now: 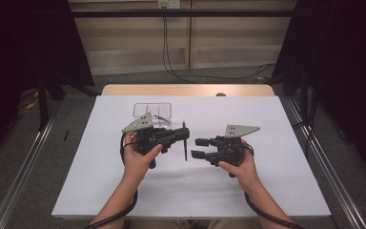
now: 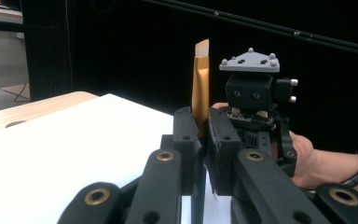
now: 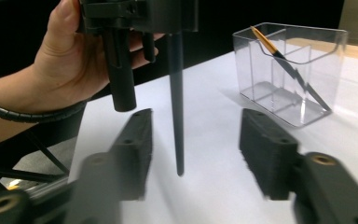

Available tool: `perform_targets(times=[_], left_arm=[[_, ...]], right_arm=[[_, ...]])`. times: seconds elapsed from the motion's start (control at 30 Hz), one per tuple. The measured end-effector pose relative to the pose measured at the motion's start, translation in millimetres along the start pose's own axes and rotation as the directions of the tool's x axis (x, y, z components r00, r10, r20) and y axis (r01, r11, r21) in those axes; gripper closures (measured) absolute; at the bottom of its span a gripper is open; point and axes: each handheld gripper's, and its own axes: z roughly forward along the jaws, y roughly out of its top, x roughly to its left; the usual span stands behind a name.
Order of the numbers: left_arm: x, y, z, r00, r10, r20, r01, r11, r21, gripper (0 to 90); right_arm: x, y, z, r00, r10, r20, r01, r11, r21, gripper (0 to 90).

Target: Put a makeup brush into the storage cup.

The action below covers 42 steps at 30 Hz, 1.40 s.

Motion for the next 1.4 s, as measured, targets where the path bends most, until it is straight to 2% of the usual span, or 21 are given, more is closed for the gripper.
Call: perform_targets(times=[0.23,0.4,0.63,0.97,1.4], left_arm=[[0.9,0.9,-2.3,1.0000,-0.005,-0.007,0.005,0.9999,-0.010,83.5],[1.6,1.1,-2.1,0.9999,-0.001,-0.011,0.001,1.0000,-0.009,83.5],[2.0,2.4,-3.6,0.9998,0.006,-0.019,-0.006,0.9999,-0.011,83.4],[1.3,5.5,-7.2,0.9996,0.012,-0.025,-0.013,0.9998,-0.013,83.3],[1.8,6.2,-9.9,0.9993,0.017,-0.033,-0.017,0.9997,-0.018,83.4]], right_arm=[[-3.0,1.1,-15.5,0.9985,-0.023,0.050,0.022,0.9995,0.025,30.0],[-6.4,-1.4,-26.8,0.9955,-0.007,0.094,0.004,0.9997,0.025,24.6],[-7.3,-2.9,-38.2,0.9930,-0.026,0.115,0.023,0.9994,0.025,18.1],[-8.9,-4.6,-52.6,0.9871,-0.028,0.157,0.022,0.9991,0.035,14.0],[-11.2,-9.6,-77.0,0.9753,-0.026,0.219,0.016,0.9988,0.046,10.7]])
